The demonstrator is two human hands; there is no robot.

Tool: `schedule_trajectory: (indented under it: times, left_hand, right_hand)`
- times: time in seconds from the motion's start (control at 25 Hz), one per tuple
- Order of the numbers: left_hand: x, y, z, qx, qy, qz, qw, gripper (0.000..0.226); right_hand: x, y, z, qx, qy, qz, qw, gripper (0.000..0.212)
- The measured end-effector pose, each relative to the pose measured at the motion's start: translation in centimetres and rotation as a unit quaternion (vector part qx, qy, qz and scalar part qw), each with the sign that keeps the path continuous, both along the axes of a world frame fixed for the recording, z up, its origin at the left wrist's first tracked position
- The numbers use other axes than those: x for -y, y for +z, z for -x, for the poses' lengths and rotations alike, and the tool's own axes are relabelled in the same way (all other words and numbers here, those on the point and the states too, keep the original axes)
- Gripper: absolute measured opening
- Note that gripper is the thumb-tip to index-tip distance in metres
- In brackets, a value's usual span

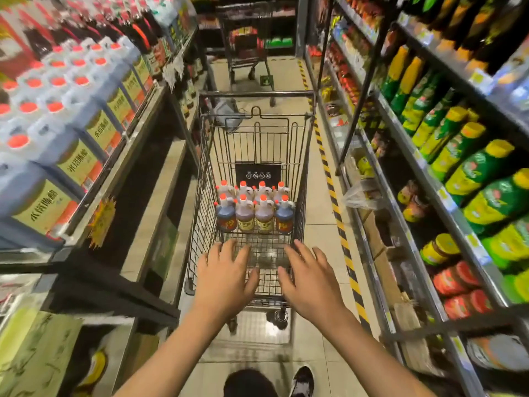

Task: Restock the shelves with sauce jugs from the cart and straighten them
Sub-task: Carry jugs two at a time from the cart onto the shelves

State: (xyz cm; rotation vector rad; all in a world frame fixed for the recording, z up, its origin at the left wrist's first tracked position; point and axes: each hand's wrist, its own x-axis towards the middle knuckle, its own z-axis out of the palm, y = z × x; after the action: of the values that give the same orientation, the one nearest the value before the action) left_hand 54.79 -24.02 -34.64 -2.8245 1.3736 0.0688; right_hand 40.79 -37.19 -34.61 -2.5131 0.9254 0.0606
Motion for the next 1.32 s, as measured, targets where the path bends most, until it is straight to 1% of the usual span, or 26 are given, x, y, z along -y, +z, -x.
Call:
schedule_trajectory:
  times: [0.08,0.16,0.24,0.32,0.44,0.6,0.76,0.88,1.0,1.08,1.16,1.24,1.32]
  left_hand:
    - [1.1,-1.5,-2.9,-0.014,0.004,-0.003,1.000,0.060]
    - [2.4,-3.0,-6.0,-0.046,0.015,-0.010,0.999,0.061]
    - [3.5,-4.4,-9.1,-0.047,0.006,-0.011,0.999,0.062]
    - [4.6,-5.8,-12.4,-0.067,-0.005,-0.029,0.997,0.062]
    - [6.8,-7.8,-17.6,-0.060,-0.028,-0.041,0.997,0.058]
    - [9.5,-10.5,-23.6,-0.079,-0.033,-0.076,0.993,0.050]
    - [13.0,-14.6,-28.1,-0.079,-0.032,-0.105,0.991,0.046]
    - [15.8,-18.8,-31.0,-0.064,-0.045,-0.124,0.989,0.051]
    - [18.7,-23.5,-33.7,-0.077,-0.062,-0.137,0.986,0.056]
    - [19.9,-26.0,-35.4,-0.098,-0.062,-0.137,0.984,0.055]
    - [20.7,-27.8,-37.4,-0.109,-0.041,-0.129,0.985,0.059]
    - [21.1,-28.6,-38.8,-0.141,-0.015,-0.129,0.981,0.057]
    - [21.2,-29.0,-39.5,-0.176,0.001,-0.114,0.978,0.041]
  right_hand:
    - [1.6,-0.6,-2.9,-0.010,-0.001,-0.008,1.000,0.060]
    - [3.3,-2.0,-5.8,-0.028,-0.011,-0.013,0.999,0.062]
    - [4.7,-3.6,-8.3,-0.057,-0.019,-0.015,0.998,0.063]
    - [6.0,-5.0,-11.4,-0.083,-0.029,-0.015,0.996,0.064]
    - [7.6,-6.5,-16.1,-0.088,-0.050,-0.030,0.994,0.063]
    - [10.1,-9.5,-19.9,-0.106,-0.060,-0.040,0.992,0.061]
    - [15.0,-15.1,-22.4,-0.126,-0.069,-0.062,0.988,0.061]
    - [19.3,-19.8,-24.2,-0.130,-0.081,-0.062,0.986,0.060]
    - [23.2,-24.6,-26.3,-0.109,-0.085,-0.047,0.989,0.053]
    - [25.1,-27.3,-27.5,-0.102,-0.089,-0.036,0.990,0.058]
    - [26.5,-29.6,-28.3,-0.096,-0.081,-0.027,0.992,0.061]
    - [27.3,-31.0,-28.7,-0.077,-0.076,-0.031,0.994,0.052]
    - [27.6,-31.5,-29.2,-0.050,-0.093,-0.035,0.994,0.035]
